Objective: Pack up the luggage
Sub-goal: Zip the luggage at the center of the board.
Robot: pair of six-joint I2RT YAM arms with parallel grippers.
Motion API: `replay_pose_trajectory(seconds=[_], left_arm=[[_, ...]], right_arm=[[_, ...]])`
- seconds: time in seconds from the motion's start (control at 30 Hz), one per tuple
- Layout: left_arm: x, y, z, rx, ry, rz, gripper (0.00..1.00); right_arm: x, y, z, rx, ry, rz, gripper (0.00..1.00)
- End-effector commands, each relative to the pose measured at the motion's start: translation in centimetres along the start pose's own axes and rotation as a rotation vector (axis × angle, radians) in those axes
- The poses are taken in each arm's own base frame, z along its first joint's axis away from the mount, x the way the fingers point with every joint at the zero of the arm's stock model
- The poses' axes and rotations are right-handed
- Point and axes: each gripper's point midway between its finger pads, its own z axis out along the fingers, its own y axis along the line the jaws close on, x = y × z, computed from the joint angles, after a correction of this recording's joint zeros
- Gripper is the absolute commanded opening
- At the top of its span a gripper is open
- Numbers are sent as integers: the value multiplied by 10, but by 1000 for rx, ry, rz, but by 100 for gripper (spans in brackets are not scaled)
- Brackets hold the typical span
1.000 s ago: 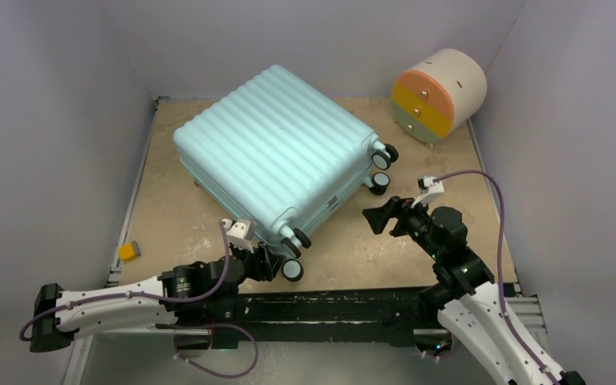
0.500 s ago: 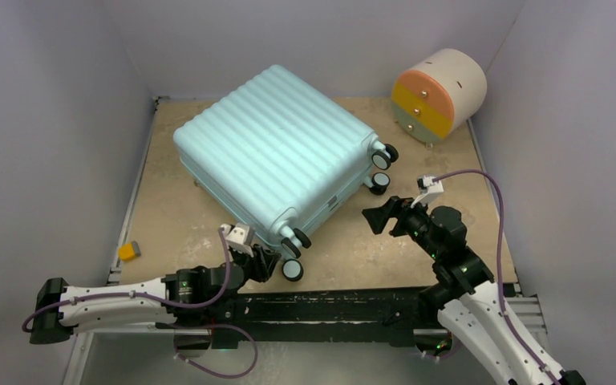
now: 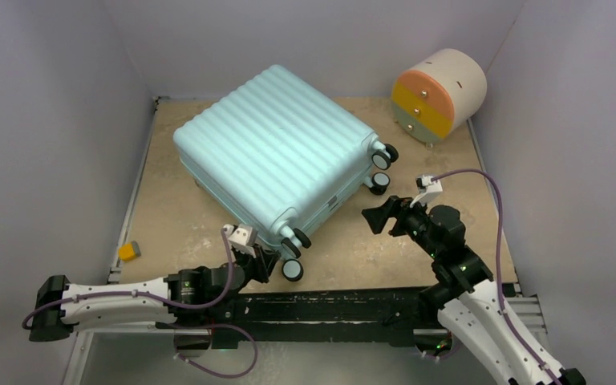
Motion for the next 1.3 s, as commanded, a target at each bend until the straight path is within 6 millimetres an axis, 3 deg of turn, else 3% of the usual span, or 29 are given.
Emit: replay_pose_trajectory(seconds=[0.0, 0.07, 0.27, 0.53, 0.77, 0.9, 1.1, 1.27], left_arm=[[-9, -10, 1, 36, -41, -40, 7], [-9, -10, 1, 38, -41, -41, 0], [-6, -6, -3, 31, -17, -33, 0], [-7, -16, -14, 85, 29, -74, 0], [-2, -31, -16, 146, 84, -65, 0], [-1, -33, -16, 145, 100, -48, 0], [0, -28, -16, 131, 87, -56, 0], [-3, -25, -17, 127, 68, -61, 0]], right_arm=[[-19, 12, -2, -35, -49, -6, 91], [-20, 11, -1, -28, -52, 0, 90], [-34, 15, 4, -21, -84, 37, 90], [-92, -6, 13, 209, -217, 108, 91], [-128, -27, 40, 231, -289, 105, 90], [-146, -38, 51, 231, -330, -51, 88], [-168, -23, 45, 143, -445, -365, 89], [-155, -17, 63, 23, -223, -435, 87]])
